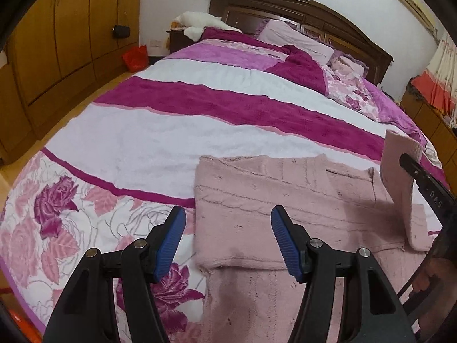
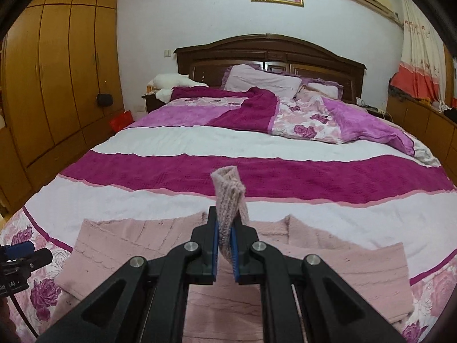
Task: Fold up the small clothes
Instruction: 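Carry the held sleeve across the cardigan body with the right tool, then open the right tool to release the folded sleeve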
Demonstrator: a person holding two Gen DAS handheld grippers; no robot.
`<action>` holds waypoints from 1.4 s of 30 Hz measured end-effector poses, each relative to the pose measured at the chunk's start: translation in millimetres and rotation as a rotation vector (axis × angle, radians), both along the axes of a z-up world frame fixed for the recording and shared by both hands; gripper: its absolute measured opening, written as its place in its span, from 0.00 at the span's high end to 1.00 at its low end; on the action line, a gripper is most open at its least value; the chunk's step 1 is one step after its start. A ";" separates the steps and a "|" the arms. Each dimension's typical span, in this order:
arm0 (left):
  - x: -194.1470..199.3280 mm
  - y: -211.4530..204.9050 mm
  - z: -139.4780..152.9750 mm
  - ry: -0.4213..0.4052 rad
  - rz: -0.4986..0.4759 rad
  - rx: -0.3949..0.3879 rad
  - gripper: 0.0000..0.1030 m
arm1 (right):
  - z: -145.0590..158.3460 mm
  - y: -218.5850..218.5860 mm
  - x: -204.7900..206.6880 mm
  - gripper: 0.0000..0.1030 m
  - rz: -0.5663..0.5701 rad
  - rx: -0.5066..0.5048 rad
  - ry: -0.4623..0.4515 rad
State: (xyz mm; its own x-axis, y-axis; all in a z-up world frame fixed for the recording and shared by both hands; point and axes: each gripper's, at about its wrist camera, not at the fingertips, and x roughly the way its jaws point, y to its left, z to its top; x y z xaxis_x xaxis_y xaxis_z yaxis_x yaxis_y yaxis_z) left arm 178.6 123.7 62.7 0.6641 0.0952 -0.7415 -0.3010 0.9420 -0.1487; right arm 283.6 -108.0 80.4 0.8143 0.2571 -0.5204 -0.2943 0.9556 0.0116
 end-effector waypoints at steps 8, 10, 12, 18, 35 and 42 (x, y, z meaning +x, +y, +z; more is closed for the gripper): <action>2.2 6.9 -2.2 0.015 0.015 -0.020 0.62 | -10.6 24.0 -3.8 0.93 0.064 -0.003 -0.021; 3.4 6.7 -2.7 0.018 0.017 -0.013 0.62 | -16.0 31.9 -6.8 0.93 0.087 -0.009 -0.021; 4.5 6.3 -4.2 0.026 0.018 -0.008 0.62 | -22.1 40.1 -8.1 0.93 0.106 -0.036 -0.018; 7.4 5.9 -6.9 0.043 0.017 -0.001 0.62 | -50.0 53.9 -8.6 0.93 0.168 -0.076 0.048; 10.5 5.8 -14.8 0.076 0.016 0.006 0.62 | -60.0 47.9 -24.7 0.72 0.245 0.091 0.106; 8.5 5.3 -15.0 0.073 0.013 0.005 0.62 | -39.6 -6.9 -34.0 0.63 0.143 0.131 0.061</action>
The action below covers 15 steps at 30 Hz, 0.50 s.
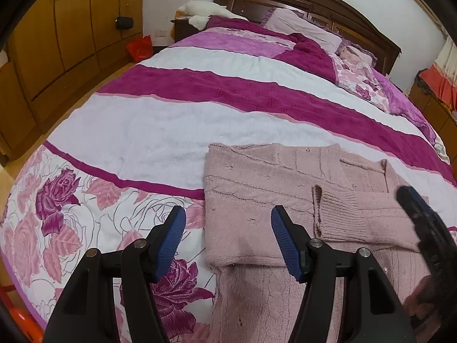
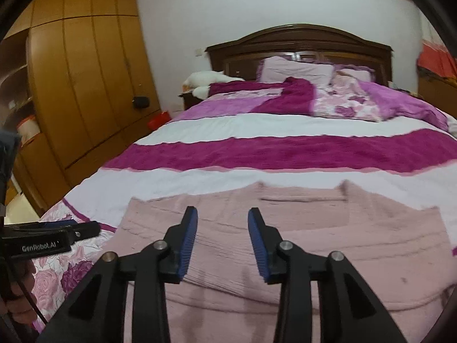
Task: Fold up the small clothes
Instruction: 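Open the right tool to release the folded sleeve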
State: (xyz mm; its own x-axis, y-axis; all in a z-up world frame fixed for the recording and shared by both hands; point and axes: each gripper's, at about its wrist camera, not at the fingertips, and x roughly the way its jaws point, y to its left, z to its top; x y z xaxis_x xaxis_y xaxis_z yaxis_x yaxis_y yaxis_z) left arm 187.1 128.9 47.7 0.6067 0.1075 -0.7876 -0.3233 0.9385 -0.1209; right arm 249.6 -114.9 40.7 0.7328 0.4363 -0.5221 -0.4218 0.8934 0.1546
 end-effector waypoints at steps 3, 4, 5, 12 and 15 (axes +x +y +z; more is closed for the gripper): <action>0.2 -2.4 0.1 0.001 -0.007 0.000 0.62 | 0.9 -29.7 -5.3 0.63 -0.030 -0.048 0.012; -0.1 -3.3 -0.3 0.000 -0.013 -0.003 0.62 | 0.8 -37.2 -7.3 0.63 -0.035 -0.061 0.016; -0.9 -3.8 -0.4 -0.005 -0.018 -0.005 0.62 | 0.9 -45.4 -10.0 0.63 -0.041 -0.076 0.017; -23.5 -0.5 18.4 -0.196 -0.028 -0.091 0.62 | -5.5 -105.0 -38.1 0.54 -0.031 -0.117 0.031; -30.9 -3.5 19.5 -0.204 -0.059 -0.079 0.62 | -12.6 -125.0 -51.9 0.54 -0.048 -0.174 0.041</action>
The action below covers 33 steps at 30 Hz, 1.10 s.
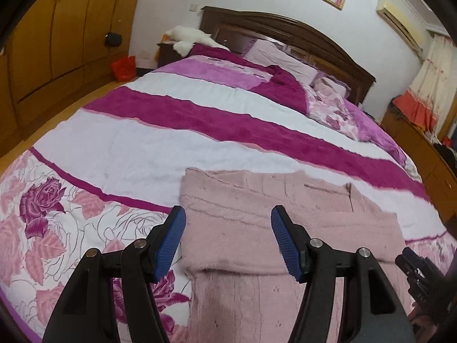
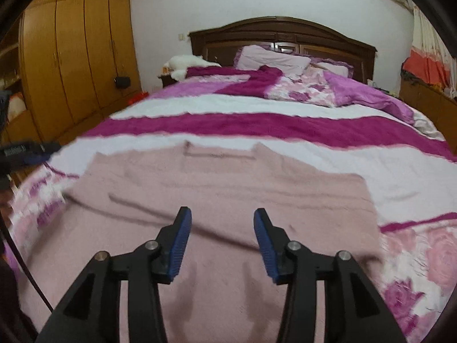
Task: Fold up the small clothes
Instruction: 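Move both tools down to the ribbed hem of the cardigan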
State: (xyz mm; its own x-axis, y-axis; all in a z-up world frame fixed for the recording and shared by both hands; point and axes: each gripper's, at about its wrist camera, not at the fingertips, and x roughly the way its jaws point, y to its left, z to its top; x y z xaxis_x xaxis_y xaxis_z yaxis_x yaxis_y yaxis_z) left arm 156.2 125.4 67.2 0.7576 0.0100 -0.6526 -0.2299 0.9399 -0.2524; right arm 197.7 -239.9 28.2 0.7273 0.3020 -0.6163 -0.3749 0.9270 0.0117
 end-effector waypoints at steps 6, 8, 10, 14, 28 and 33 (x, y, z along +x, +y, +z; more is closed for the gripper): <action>-19.7 -6.6 -18.0 0.070 -0.088 -0.003 0.62 | -20.1 -62.2 -38.2 0.47 -0.115 0.009 -0.013; -30.8 -12.4 -23.0 0.085 -0.107 0.047 0.62 | -29.2 -87.6 -46.6 0.47 -0.162 0.058 0.038; -44.9 -17.7 -28.8 0.107 -0.124 0.080 0.62 | -32.4 -105.5 -50.7 0.47 -0.215 0.100 0.097; -72.5 -25.7 -29.1 0.121 -0.143 0.121 0.62 | -31.6 -117.1 -68.2 0.46 -0.188 0.142 0.087; -149.8 -22.0 -66.2 0.217 -0.114 0.014 0.62 | -62.0 -154.4 -134.1 0.38 -0.141 0.308 0.197; -160.1 -23.1 -78.1 0.251 -0.115 -0.041 0.62 | -71.4 -173.8 -149.7 0.38 -0.155 0.408 0.238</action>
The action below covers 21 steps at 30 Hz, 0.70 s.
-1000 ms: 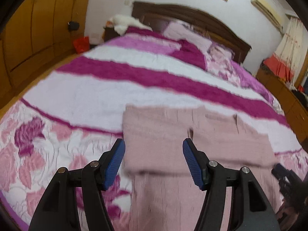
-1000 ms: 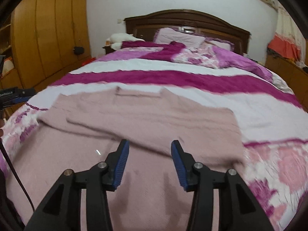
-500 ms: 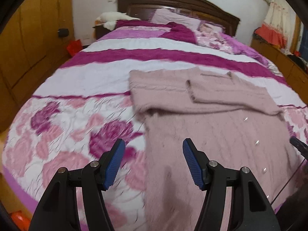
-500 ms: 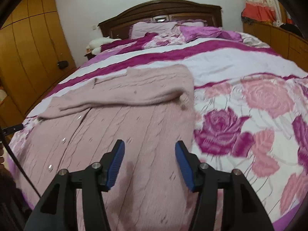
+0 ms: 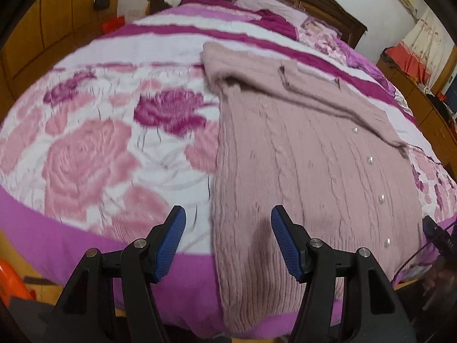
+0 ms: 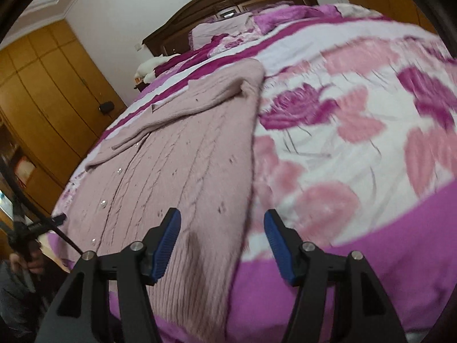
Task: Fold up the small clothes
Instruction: 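Move both tools down to the ribbed hem of the cardigan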
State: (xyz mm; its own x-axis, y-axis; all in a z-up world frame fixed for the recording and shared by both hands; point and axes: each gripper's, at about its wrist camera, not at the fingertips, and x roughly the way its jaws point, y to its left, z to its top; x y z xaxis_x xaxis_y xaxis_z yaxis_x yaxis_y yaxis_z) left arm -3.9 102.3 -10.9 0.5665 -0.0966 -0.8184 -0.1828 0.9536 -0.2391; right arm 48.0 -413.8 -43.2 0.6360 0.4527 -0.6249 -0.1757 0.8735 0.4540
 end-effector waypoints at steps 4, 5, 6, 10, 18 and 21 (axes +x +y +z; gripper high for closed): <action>-14.0 0.0 -12.6 0.034 0.040 -0.050 0.62 | -10.4 -5.7 -8.2 0.38 -0.015 0.070 0.029; -17.3 -0.7 -14.6 0.038 0.039 -0.070 0.62 | -14.2 -5.1 -10.3 0.38 -0.013 0.100 0.041; -20.5 -1.8 -16.7 0.042 0.036 -0.090 0.62 | -19.2 -4.1 -12.2 0.38 0.002 0.148 0.057; -31.7 -13.7 -22.0 0.056 -0.033 -0.172 0.56 | -31.9 6.0 -18.9 0.38 0.062 0.261 0.094; -33.4 -18.9 -25.3 0.066 -0.052 -0.266 0.52 | -51.1 21.9 -21.8 0.38 0.096 0.340 0.141; -27.9 -10.4 -27.8 0.058 -0.012 -0.309 0.52 | -54.1 23.9 -22.7 0.38 0.088 0.349 0.136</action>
State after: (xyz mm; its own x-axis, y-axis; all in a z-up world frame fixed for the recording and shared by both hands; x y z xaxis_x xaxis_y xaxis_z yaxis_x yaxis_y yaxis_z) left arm -31.8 91.9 -38.7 0.5173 -0.3519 -0.7801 -0.1936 0.8398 -0.5072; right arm 25.3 -389.9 -97.3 0.5074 0.7023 -0.4993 -0.1606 0.6463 0.7460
